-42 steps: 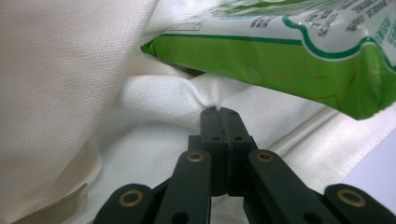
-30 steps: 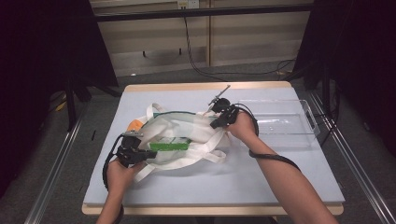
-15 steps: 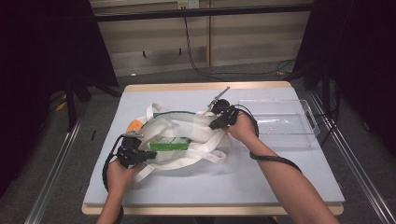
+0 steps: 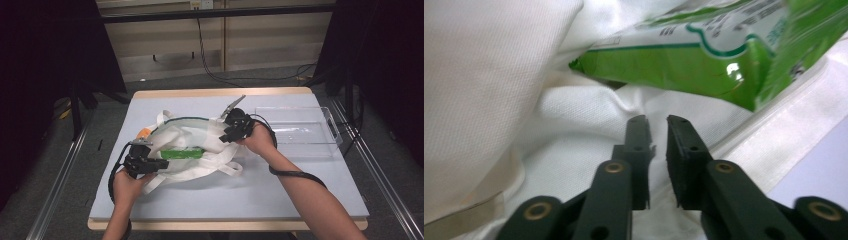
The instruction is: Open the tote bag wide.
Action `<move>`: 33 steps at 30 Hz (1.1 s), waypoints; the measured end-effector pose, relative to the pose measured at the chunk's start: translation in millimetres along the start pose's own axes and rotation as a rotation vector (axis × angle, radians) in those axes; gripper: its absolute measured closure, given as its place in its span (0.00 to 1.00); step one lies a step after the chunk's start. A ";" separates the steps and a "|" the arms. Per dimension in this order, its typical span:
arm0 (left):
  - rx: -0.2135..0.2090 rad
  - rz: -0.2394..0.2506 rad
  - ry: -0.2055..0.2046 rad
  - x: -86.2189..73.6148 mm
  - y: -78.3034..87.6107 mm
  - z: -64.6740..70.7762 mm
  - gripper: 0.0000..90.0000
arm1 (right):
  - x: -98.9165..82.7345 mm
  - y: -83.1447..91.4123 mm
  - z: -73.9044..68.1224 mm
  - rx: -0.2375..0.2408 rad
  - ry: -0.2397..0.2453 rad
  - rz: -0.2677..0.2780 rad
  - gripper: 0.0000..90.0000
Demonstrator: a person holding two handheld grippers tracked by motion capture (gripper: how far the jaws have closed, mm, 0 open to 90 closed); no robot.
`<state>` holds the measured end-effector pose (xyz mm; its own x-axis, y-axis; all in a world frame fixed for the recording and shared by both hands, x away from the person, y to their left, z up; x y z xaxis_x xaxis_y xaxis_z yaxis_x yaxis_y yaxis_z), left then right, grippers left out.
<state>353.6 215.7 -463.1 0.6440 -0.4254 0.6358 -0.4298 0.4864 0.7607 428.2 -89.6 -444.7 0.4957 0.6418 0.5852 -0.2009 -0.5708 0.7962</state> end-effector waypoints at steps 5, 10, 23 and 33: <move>-0.010 0.015 -0.008 3.6 5.0 1.2 0.85 | 0.6 1.2 -4.8 -0.007 0.015 -0.001 0.58; -0.019 0.029 -0.009 6.3 6.0 3.3 0.88 | 0.0 2.1 -7.2 -0.007 0.021 0.001 0.55; -0.028 0.041 -0.014 11.2 6.3 3.5 0.92 | 0.0 6.1 -12.5 0.006 0.041 0.016 0.49; -0.021 0.052 -0.006 14.8 3.8 2.7 0.93 | -2.0 8.1 -14.5 0.013 0.045 0.019 0.46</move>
<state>359.7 209.2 -450.4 0.6176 -0.4038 0.6749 -0.4489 0.5236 0.7241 413.4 -88.1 -437.2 0.4535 0.6528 0.6068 -0.1991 -0.5895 0.7829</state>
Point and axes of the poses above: each handheld gripper's, and its own axes: y roughly backward along the jaws, x roughly out of its top, z roughly to its right, the point moved 3 cm from there along -y, roughly forward along the jaws, and after that the axes turned 8 degrees about x, right-handed, at the moved point
